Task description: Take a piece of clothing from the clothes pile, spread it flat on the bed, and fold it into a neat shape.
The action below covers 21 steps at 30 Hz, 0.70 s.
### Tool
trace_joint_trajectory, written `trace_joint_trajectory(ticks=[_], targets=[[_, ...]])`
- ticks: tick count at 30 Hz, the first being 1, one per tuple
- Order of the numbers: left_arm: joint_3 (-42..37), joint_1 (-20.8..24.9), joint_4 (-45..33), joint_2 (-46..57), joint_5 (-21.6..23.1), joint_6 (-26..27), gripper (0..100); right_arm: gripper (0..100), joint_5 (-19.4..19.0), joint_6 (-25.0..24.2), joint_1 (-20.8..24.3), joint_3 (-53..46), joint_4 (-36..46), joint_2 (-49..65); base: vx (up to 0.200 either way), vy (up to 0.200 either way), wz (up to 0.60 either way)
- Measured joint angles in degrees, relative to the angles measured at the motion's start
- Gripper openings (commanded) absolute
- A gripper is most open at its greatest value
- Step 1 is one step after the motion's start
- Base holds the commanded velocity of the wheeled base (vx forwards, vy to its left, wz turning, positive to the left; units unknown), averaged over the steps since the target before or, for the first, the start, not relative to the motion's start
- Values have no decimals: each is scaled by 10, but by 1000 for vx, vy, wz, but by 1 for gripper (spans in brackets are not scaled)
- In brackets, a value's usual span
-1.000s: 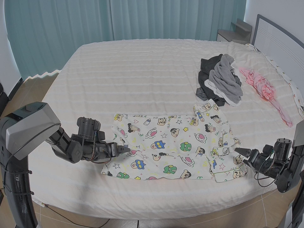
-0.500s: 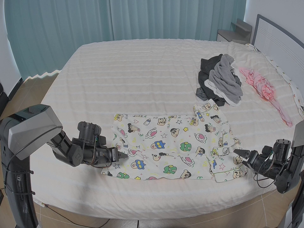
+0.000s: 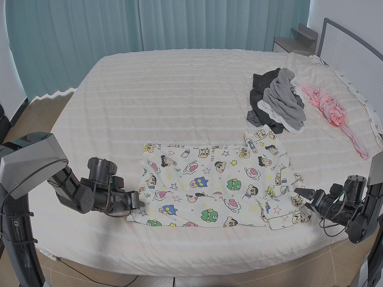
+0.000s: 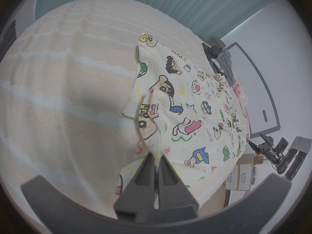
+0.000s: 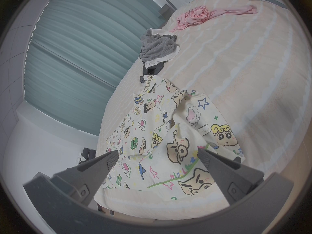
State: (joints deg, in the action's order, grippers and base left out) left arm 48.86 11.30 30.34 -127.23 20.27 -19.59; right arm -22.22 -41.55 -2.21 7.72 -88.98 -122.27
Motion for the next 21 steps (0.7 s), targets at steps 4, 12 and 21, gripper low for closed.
trace_joint_trajectory(ticks=[4,12,21], targets=[[-20,-2,-1,13,-1,5,0,100,0,0,0,0,0,-2,0,0,0],[-47,-2,-2,24,-3,25,0,100,0,0,0,0,0,-6,0,0,0],[-50,1,0,25,-7,22,0,100,0,1,1,0,0,-7,0,0,0]])
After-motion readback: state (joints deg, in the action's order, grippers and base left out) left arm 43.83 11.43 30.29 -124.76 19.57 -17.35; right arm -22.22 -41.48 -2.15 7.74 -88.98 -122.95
